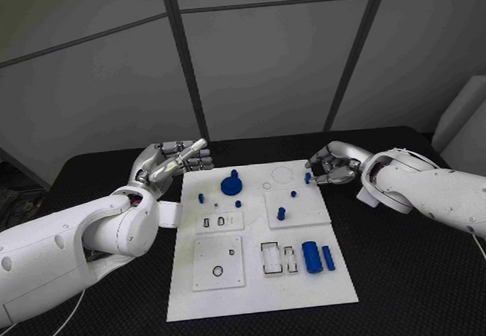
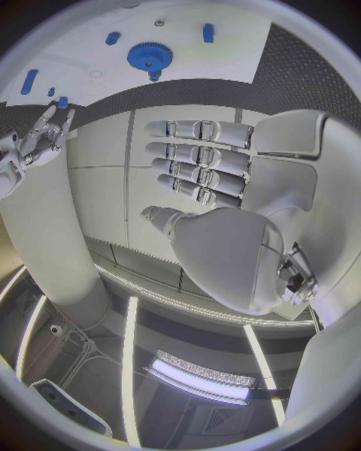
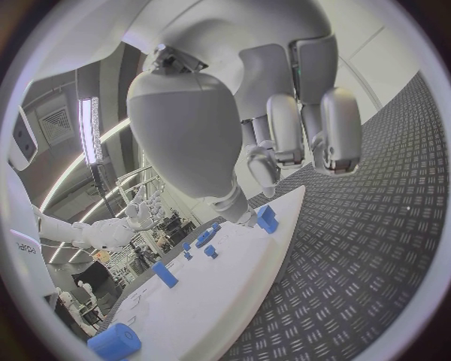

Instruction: Assemble the parts on the task board

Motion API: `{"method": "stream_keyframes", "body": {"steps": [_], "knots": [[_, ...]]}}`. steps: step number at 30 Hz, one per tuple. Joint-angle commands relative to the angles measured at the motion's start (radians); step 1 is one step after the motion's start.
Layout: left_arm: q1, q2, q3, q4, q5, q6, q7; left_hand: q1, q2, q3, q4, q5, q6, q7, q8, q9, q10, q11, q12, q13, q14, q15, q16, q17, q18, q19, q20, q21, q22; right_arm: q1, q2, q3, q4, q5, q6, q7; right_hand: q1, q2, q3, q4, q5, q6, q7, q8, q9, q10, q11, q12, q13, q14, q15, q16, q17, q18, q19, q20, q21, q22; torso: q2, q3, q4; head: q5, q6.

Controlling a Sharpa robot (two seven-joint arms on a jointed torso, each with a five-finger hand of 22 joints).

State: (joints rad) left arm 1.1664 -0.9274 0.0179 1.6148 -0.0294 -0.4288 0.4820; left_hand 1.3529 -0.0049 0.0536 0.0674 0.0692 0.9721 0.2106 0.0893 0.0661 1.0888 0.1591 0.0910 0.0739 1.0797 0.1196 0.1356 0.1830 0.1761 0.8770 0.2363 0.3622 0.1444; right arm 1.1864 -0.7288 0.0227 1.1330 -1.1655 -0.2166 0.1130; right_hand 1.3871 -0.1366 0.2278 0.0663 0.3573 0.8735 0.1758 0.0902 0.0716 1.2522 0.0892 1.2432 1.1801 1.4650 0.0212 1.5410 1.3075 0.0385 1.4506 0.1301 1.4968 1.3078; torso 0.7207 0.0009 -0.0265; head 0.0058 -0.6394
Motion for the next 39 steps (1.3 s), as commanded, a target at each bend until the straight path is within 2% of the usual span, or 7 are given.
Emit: {"method": "stream_keyframes", "body": {"steps": [1,13,39], "knots": [[0.001,-0.001,0.001,0.001,-0.009,0.009,0.005,0.012,0.000,0.002,-0.006,-0.004,0.005,0.001,-0.006,0.000,0.003,0.000,0.001,-0.001,0.003,0.002,-0.002,0.001,0.007,-0.008,-0.001,-0.003,-0.001,0.000,0.005,0.000,-0.004,-0.015,0.015,0.001,0.006,0.009,-0.006,0.002,0.002,0.012,-0.001,0.008,0.002,0.005,-0.001,0.008,0.003,0.090,-0.005,-0.001,0.202,-0.002,-0.001,-0.002,-0.002,0.120,0.000,0.0001,-0.0004,-0.001,0.000],[0.001,-0.002,0.001,0.001,-0.009,0.007,0.005,0.012,0.001,0.002,-0.006,-0.004,0.005,0.001,-0.007,0.000,0.002,0.001,0.000,-0.001,0.003,0.002,-0.002,0.002,0.007,-0.009,-0.001,-0.004,-0.001,-0.010,0.023,0.000,-0.018,-0.033,0.024,-0.006,0.006,0.021,-0.006,0.005,0.002,0.055,-0.001,0.033,0.008,0.020,-0.002,0.022,0.018,0.089,-0.006,-0.004,0.199,-0.005,0.007,-0.003,0.002,0.129,0.000,0.0007,-0.0005,0.003,-0.003],[0.001,-0.003,0.001,0.000,-0.009,0.008,0.003,0.011,0.003,0.002,-0.006,-0.004,0.005,0.002,-0.008,0.000,0.001,0.002,-0.002,-0.001,0.002,0.003,-0.003,0.002,0.007,-0.009,-0.001,-0.004,-0.002,-0.015,0.032,0.000,-0.032,-0.037,0.000,-0.015,0.005,0.037,0.001,0.011,0.005,0.076,-0.005,0.043,0.008,0.033,-0.005,0.034,0.031,0.091,-0.008,-0.001,0.204,-0.008,0.018,-0.005,0.009,0.142,0.000,0.0013,-0.0007,0.004,-0.004]]}}
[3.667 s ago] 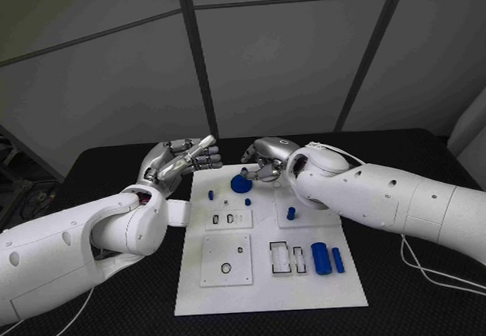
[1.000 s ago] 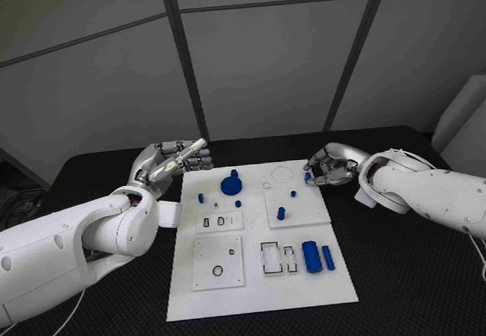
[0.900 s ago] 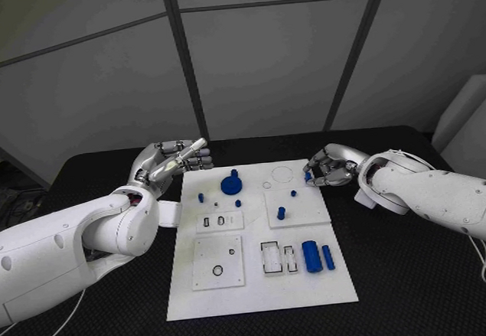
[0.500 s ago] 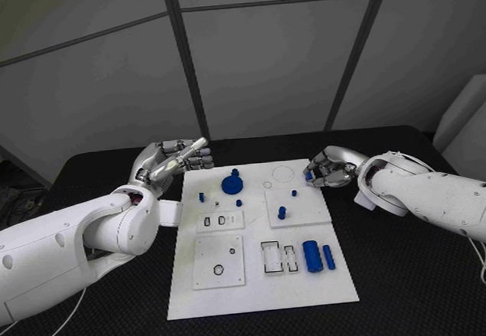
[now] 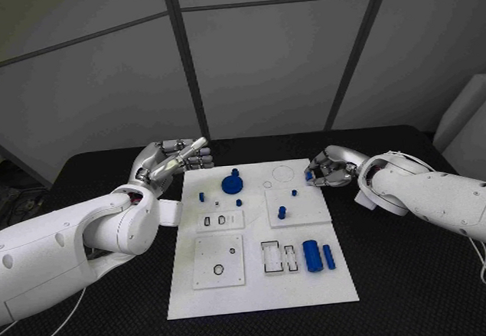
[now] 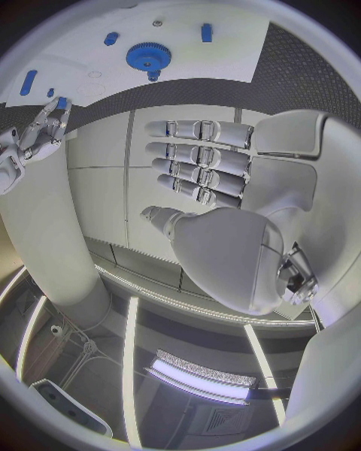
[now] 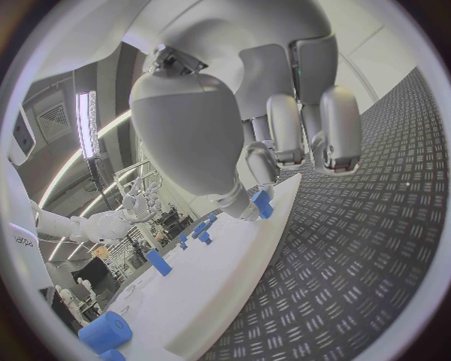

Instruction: Assemble the parts on the task board

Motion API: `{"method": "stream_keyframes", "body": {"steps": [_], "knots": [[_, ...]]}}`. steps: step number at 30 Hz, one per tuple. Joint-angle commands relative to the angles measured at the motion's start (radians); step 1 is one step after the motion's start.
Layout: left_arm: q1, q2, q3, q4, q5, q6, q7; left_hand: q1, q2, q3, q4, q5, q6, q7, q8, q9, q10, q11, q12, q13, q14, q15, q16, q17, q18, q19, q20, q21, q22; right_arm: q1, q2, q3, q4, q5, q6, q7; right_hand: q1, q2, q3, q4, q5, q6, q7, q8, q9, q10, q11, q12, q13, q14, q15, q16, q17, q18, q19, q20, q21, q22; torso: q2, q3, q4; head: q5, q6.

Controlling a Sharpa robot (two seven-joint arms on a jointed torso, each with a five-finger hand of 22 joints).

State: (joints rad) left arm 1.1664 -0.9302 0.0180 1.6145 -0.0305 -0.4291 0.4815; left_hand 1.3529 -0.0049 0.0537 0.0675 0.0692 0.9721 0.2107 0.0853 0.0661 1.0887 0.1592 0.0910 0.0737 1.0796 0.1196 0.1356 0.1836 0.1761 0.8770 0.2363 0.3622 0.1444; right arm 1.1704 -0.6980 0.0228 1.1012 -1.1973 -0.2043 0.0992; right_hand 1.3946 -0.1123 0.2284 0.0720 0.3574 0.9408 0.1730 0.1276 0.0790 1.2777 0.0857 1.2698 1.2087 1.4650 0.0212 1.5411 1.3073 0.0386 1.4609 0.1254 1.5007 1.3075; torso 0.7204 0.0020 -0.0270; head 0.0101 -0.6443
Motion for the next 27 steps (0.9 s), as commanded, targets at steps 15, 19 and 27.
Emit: {"method": "stream_keyframes", "body": {"steps": [15,19,27], "knots": [[0.001,-0.001,0.001,0.001,-0.008,0.009,0.003,0.011,0.003,0.002,-0.006,-0.004,0.005,0.002,-0.004,0.000,0.002,0.001,-0.002,-0.001,0.002,0.003,-0.003,0.002,0.007,-0.009,-0.001,-0.004,-0.002,0.001,0.003,0.000,0.008,-0.005,-0.078,0.000,0.007,0.062,0.024,0.010,-0.004,0.097,-0.036,0.062,0.017,0.032,-0.030,0.026,0.023,0.092,-0.030,0.001,0.209,-0.012,0.023,-0.017,0.014,0.160,0.000,0.0000,0.0003,0.000,-0.003],[0.001,-0.002,0.001,0.002,-0.008,0.009,0.003,0.011,0.003,0.002,-0.006,-0.004,0.005,0.002,-0.004,0.000,0.002,0.001,-0.002,-0.001,0.002,0.003,-0.003,0.002,0.007,-0.009,-0.001,-0.004,-0.002,0.001,0.001,0.000,0.014,-0.003,-0.121,-0.011,0.022,0.077,0.041,0.001,-0.036,0.106,-0.044,0.074,0.022,0.039,-0.038,0.029,0.029,0.093,-0.038,0.002,0.212,-0.015,0.033,-0.026,0.021,0.172,-0.001,-0.0001,-0.0001,0.001,-0.003],[0.001,-0.004,0.001,0.000,-0.008,0.009,0.002,0.011,0.003,0.002,-0.006,-0.004,0.005,0.002,-0.004,0.000,0.002,0.001,-0.002,-0.001,0.002,0.003,-0.003,0.002,0.007,-0.009,-0.001,-0.004,-0.002,0.001,-0.025,0.001,0.092,0.004,-0.157,-0.043,0.024,0.073,0.047,-0.004,-0.032,0.098,-0.042,0.073,0.021,0.037,-0.038,0.025,0.026,0.093,-0.040,0.002,0.213,-0.016,0.035,-0.029,0.022,0.174,-0.003,-0.0003,-0.0024,0.005,-0.003]]}}
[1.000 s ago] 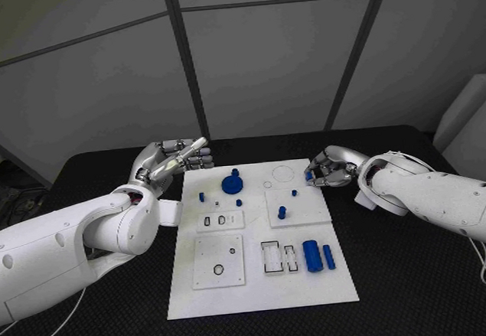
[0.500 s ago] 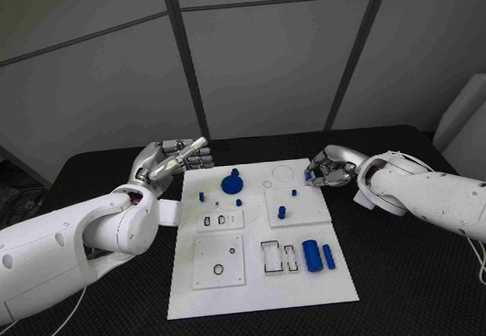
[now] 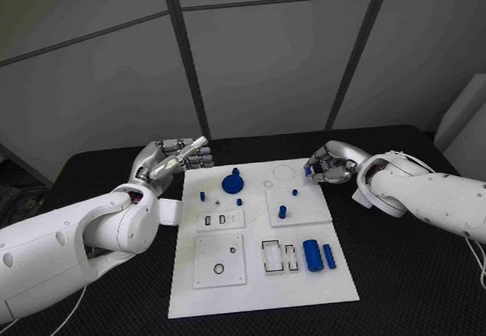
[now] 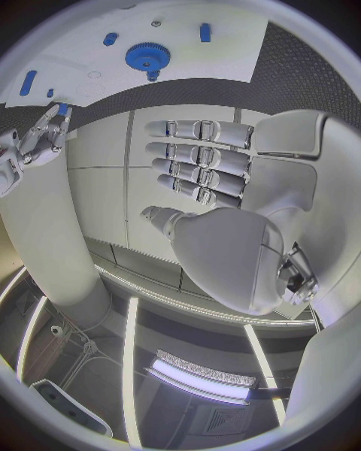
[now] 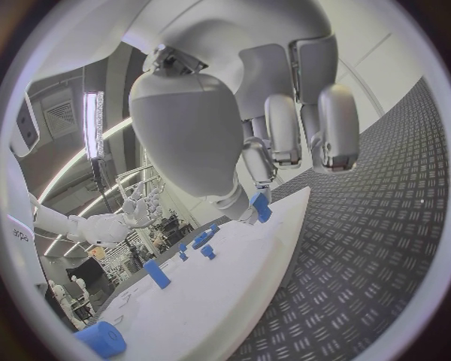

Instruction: Assemble the parts on the task board

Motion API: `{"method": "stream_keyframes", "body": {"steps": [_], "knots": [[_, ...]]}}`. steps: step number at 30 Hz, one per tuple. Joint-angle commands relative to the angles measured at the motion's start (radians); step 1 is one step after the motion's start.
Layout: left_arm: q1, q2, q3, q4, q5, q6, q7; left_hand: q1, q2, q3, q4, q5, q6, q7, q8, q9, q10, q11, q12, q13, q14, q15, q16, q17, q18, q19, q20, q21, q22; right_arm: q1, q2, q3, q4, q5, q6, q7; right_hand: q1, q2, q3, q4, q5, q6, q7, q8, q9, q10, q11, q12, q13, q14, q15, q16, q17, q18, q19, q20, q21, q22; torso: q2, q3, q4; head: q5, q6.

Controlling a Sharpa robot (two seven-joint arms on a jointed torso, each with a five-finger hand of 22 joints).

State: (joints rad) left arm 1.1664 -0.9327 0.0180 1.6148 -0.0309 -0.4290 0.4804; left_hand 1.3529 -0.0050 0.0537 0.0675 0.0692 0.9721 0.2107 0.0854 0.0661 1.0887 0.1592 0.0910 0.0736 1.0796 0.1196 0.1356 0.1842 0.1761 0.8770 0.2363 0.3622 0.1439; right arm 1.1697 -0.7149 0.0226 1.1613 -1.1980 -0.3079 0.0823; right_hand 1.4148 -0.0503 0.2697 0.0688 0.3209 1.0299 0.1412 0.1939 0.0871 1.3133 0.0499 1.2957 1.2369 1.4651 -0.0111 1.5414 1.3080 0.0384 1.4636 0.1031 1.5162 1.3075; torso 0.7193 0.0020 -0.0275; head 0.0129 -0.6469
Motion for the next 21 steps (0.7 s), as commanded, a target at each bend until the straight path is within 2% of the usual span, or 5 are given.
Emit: {"method": "stream_keyframes", "body": {"steps": [1,7,13,18,21], "knots": [[0.001,-0.002,0.001,0.000,-0.008,0.009,0.003,0.011,0.003,0.002,-0.006,-0.004,0.005,0.002,-0.004,0.000,0.002,0.001,-0.002,-0.001,0.002,0.003,-0.003,0.001,0.007,-0.009,-0.001,-0.004,-0.001,0.002,-0.014,0.001,0.050,0.005,-0.055,-0.033,0.004,0.011,0.006,-0.001,0.004,0.009,-0.010,0.006,0.013,0.001,-0.002,-0.001,-0.002,0.093,-0.007,0.002,0.212,-0.015,0.032,-0.007,0.006,0.174,-0.002,-0.0007,-0.0019,0.002,0.000],[0.001,-0.003,0.001,-0.004,-0.008,0.010,0.001,0.009,0.005,0.001,-0.005,-0.004,0.005,0.002,-0.005,0.000,0.001,0.002,-0.003,-0.001,0.002,0.003,-0.004,0.002,0.007,-0.010,-0.001,-0.004,-0.001,0.009,-0.031,0.002,0.165,-0.002,-0.051,-0.087,0.004,0.005,0.009,-0.005,0.001,0.001,-0.008,0.004,0.012,-0.002,0.000,-0.005,-0.005,0.093,-0.007,0.002,0.212,-0.015,0.032,-0.007,0.006,0.174,-0.003,-0.0010,-0.0025,0.009,0.001],[0.001,0.001,0.001,-0.014,-0.008,0.011,0.000,0.009,0.005,0.001,-0.005,-0.004,0.005,0.002,-0.005,0.000,0.001,0.002,-0.003,-0.001,0.002,0.003,-0.004,0.002,0.007,-0.010,-0.001,-0.004,-0.001,0.021,0.007,0.003,0.250,-0.041,-0.035,-0.148,0.006,0.005,0.013,-0.008,-0.003,-0.001,-0.007,0.003,0.012,-0.002,0.001,-0.006,-0.006,0.093,-0.006,0.002,0.213,-0.015,0.032,-0.007,0.006,0.174,-0.002,-0.0020,-0.0001,0.013,0.003],[0.001,0.008,0.001,-0.022,-0.008,0.014,-0.001,0.009,0.006,0.001,-0.005,-0.004,0.005,0.002,-0.005,0.000,0.001,0.002,-0.003,-0.001,0.002,0.003,-0.004,0.002,0.007,-0.010,-0.001,-0.004,-0.001,0.023,0.075,0.003,0.273,-0.089,-0.027,-0.187,0.009,0.001,0.016,-0.013,-0.005,-0.002,-0.006,0.003,0.012,-0.005,0.001,-0.010,-0.009,0.093,-0.006,0.001,0.210,-0.015,0.032,-0.007,0.006,0.174,0.000,-0.0009,0.0004,0.023,0.002],[0.001,0.012,0.001,-0.026,-0.007,0.015,-0.001,0.008,0.008,0.002,-0.004,-0.004,0.007,0.000,-0.005,0.000,0.002,0.001,-0.003,-0.001,0.003,0.003,-0.004,0.002,0.007,-0.010,-0.001,-0.004,-0.002,0.023,0.118,0.002,0.273,-0.116,-0.020,-0.216,0.009,0.001,0.016,-0.013,-0.005,-0.002,-0.006,0.003,0.012,-0.006,0.001,-0.011,-0.011,0.092,-0.006,0.000,0.209,-0.016,0.032,-0.007,0.006,0.175,0.001,-0.0017,0.0013,0.026,0.000]]}}
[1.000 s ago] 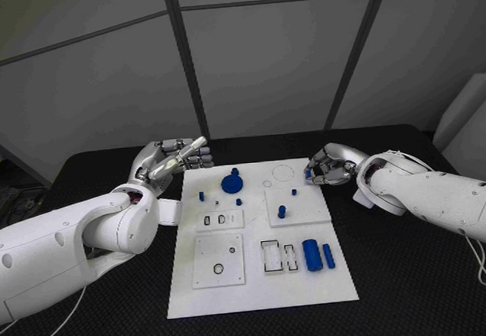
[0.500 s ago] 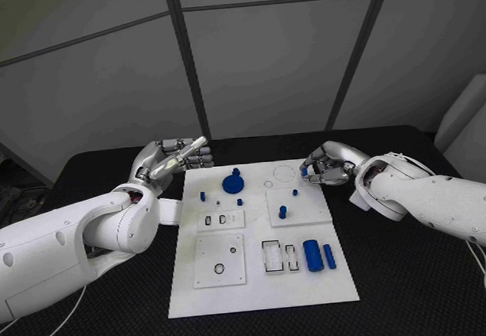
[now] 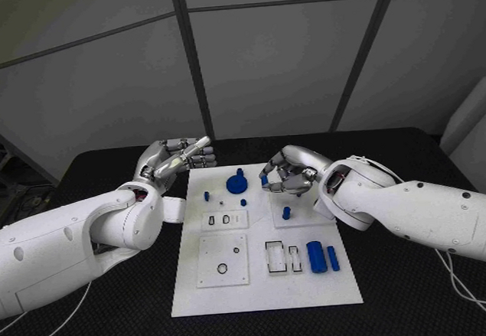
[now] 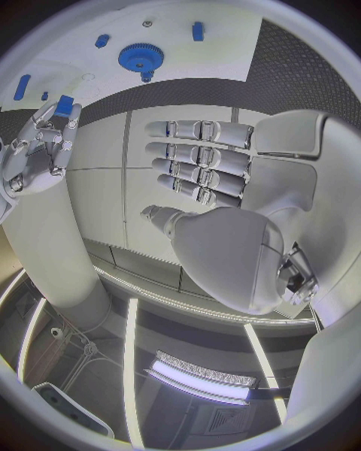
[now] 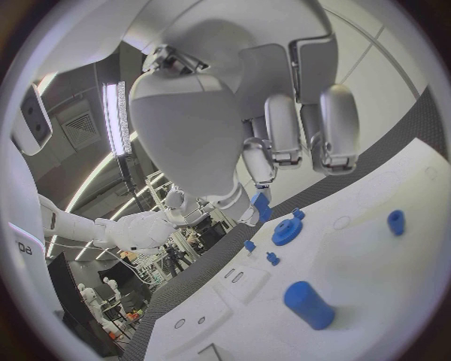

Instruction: Assemble the parts on the task board

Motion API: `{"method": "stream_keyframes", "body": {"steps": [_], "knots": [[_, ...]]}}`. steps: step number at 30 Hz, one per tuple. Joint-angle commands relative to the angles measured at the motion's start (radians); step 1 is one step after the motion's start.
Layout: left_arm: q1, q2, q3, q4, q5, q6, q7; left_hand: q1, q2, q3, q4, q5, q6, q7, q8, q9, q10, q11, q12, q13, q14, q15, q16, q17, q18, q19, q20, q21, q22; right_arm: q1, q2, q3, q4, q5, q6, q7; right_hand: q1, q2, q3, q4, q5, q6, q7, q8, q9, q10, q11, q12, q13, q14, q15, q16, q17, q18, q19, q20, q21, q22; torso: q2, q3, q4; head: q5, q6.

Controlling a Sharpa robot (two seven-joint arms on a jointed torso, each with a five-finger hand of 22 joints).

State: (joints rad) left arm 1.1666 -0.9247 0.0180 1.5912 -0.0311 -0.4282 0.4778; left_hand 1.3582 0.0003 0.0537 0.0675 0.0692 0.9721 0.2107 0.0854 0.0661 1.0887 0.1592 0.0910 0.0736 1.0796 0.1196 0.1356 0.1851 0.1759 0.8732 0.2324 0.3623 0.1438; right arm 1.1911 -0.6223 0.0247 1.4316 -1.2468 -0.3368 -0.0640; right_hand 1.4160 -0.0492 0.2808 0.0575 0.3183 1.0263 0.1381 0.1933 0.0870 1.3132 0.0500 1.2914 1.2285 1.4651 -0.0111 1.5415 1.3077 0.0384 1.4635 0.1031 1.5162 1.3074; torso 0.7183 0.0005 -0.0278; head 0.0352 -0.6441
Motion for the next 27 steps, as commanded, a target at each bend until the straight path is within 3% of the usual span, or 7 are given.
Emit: {"method": "stream_keyframes", "body": {"steps": [1,4,6,8,13,27], "knots": [[0.001,0.005,0.001,-0.003,-0.007,0.015,0.001,0.003,0.003,0.002,-0.004,-0.004,0.007,0.000,-0.005,0.000,0.002,0.001,-0.003,-0.001,0.003,0.003,-0.004,0.001,0.007,-0.006,0.003,-0.004,-0.002,0.002,0.038,0.000,0.002,-0.076,0.012,-0.079,0.007,0.000,0.005,-0.002,-0.002,0.001,-0.003,0.004,0.012,-0.007,0.001,-0.008,-0.004,0.092,-0.006,0.000,0.208,-0.016,0.033,-0.007,0.007,0.175,0.002,-0.0002,0.0008,0.007,-0.003],[0.001,0.007,0.001,-0.005,-0.007,0.015,0.001,0.003,0.004,0.002,-0.004,-0.004,0.008,-0.001,-0.004,0.000,0.003,0.000,-0.003,-0.001,0.003,0.003,-0.004,0.002,0.007,-0.006,0.003,-0.004,-0.002,0.002,0.074,-0.001,-0.005,-0.098,0.024,-0.101,0.007,0.000,0.005,-0.002,-0.002,0.001,-0.003,0.004,0.012,-0.009,0.001,-0.010,-0.006,0.092,-0.006,-0.001,0.206,-0.016,0.033,-0.007,0.007,0.175,0.002,-0.0002,0.0000,0.011,-0.006],[0.001,0.008,0.001,-0.006,-0.007,0.015,0.001,0.003,0.004,0.002,-0.004,-0.004,0.008,-0.001,-0.004,0.000,0.003,0.000,-0.003,-0.001,0.003,0.003,-0.004,0.002,0.007,-0.006,0.003,-0.004,-0.002,0.001,0.086,-0.010,-0.006,-0.106,0.029,-0.110,0.007,0.000,0.005,-0.002,-0.002,0.001,-0.003,0.004,0.012,-0.009,0.001,-0.010,-0.006,0.092,-0.006,-0.001,0.206,-0.016,0.033,-0.007,0.007,0.175,0.002,0.0003,-0.0005,0.013,-0.008],[0.001,0.009,0.001,-0.007,-0.007,0.015,0.001,0.003,0.004,0.002,-0.004,-0.004,0.008,-0.001,-0.004,0.000,0.003,0.000,-0.003,-0.001,0.003,0.003,-0.004,0.002,0.007,-0.006,0.003,-0.004,-0.002,0.001,0.099,-0.027,-0.008,-0.116,0.035,-0.122,0.007,0.000,0.005,-0.002,-0.002,0.001,-0.003,0.004,0.012,-0.009,0.001,-0.010,-0.006,0.092,-0.006,-0.001,0.206,-0.016,0.033,-0.007,0.007,0.175,0.002,0.0009,-0.0006,0.014,-0.010],[0.002,0.012,0.001,-0.009,-0.007,0.014,0.001,0.002,0.004,0.002,-0.004,-0.004,0.008,-0.001,-0.004,0.000,0.004,0.000,-0.003,-0.001,0.003,0.002,-0.004,0.002,0.007,-0.006,0.003,-0.004,-0.002,0.000,0.133,-0.054,-0.018,-0.137,0.052,-0.142,0.006,-0.001,0.006,-0.002,0.000,0.001,-0.002,0.004,0.012,-0.012,0.002,-0.013,-0.010,0.091,-0.005,-0.003,0.204,-0.016,0.033,-0.007,0.007,0.175,0.002,0.0014,-0.0013,0.017,-0.017],[0.002,0.014,0.001,-0.011,-0.007,0.013,0.002,0.002,0.004,0.002,-0.004,-0.004,0.008,-0.001,-0.004,0.000,0.004,0.000,-0.003,-0.001,0.003,0.002,-0.004,0.002,0.007,-0.006,0.003,-0.004,-0.002,-0.007,0.179,-0.079,-0.043,-0.170,0.071,-0.168,0.004,-0.003,0.007,-0.002,0.002,0.000,-0.002,0.004,0.012,-0.013,0.003,-0.015,-0.011,0.091,-0.005,-0.003,0.203,-0.016,0.032,-0.006,0.006,0.175,0.001,0.0013,-0.0016,0.020,-0.027]]}}
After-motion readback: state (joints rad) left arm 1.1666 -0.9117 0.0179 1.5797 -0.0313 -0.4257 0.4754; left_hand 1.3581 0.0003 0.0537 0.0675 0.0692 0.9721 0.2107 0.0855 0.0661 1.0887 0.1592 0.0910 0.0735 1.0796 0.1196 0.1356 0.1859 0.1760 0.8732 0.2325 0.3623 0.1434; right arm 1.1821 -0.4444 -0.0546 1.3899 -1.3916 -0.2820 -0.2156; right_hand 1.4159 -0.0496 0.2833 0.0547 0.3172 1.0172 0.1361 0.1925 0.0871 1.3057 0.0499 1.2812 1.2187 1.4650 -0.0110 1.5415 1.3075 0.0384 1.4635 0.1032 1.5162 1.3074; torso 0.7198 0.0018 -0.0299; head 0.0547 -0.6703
